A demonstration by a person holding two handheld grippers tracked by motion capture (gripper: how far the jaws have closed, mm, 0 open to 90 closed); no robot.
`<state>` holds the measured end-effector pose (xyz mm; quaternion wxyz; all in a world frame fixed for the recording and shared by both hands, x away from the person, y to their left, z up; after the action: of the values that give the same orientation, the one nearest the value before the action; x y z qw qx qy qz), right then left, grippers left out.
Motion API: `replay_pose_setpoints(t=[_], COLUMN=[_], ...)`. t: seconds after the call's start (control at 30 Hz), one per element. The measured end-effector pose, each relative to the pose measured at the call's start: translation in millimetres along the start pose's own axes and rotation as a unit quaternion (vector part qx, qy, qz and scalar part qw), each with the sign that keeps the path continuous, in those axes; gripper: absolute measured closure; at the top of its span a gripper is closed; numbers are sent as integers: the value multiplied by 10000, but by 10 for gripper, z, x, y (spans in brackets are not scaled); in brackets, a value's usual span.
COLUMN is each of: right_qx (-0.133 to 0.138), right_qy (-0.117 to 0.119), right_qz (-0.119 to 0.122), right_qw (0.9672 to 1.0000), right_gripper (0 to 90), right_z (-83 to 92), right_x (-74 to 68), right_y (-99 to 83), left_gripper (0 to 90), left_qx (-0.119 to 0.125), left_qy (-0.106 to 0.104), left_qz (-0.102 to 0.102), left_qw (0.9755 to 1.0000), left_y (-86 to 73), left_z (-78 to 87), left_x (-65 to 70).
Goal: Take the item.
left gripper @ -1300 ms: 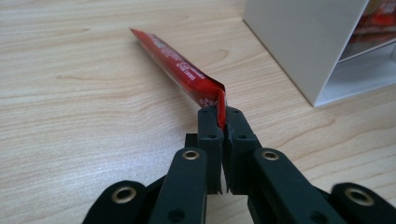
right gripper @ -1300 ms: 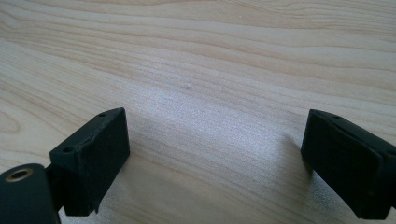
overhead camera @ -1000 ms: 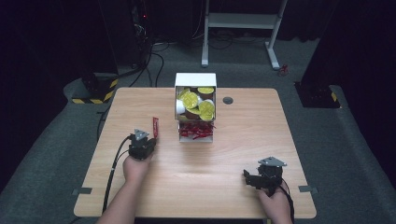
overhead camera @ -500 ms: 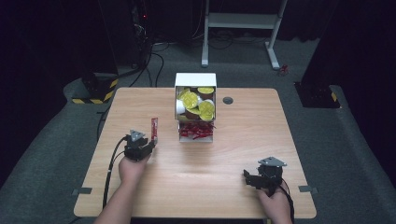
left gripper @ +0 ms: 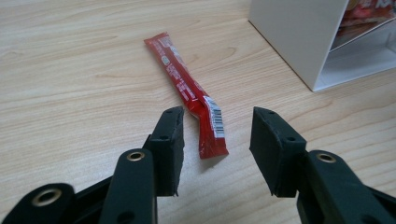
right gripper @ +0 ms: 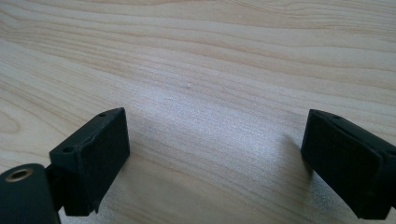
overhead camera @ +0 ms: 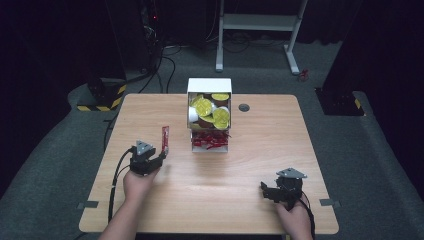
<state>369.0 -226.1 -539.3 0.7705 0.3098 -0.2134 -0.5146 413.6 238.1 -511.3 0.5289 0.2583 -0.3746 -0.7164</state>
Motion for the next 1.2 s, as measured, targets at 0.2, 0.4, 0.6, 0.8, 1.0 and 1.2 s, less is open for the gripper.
replay_pose_setpoints(t=[0.2,0.4,0.6,0.8,1.0,1.2], right_qx=[0,0,0,1,0,-20], right_qy=[1,1,0,0,0,5], right_qz=[0,0,1,1,1,-14], right_qw=[10000,10000,10000,10000,10000,10000], right_gripper=[78,78,78,78,78,78], right_z=[0,0,0,0,0,5], right_x=[0,0,0,0,0,-4], right_y=[0,0,0,0,0,-3], left_gripper=[496,438,400,402,383,376], left_qx=[9,9,37,59,-114,-327], left_qy=[-73,-160,-211,-245,-235,-167], left_qz=[48,137,138,111,147,-83], left_qw=[10000,9998,9997,9996,9996,9993], left_y=[-60,-156,-252,-382,-562,-763], left_z=[54,151,284,407,534,685], left_x=[-44,-97,-181,-287,-450,-566])
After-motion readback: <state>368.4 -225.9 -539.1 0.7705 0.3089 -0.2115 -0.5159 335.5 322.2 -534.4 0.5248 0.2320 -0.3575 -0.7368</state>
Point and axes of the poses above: each handheld gripper's, and its own axes: z roughly backward along the jaws, y roughly out of its top, x roughly to its right, the point moved 2 cm from there along -z, roughly forward along the jaws
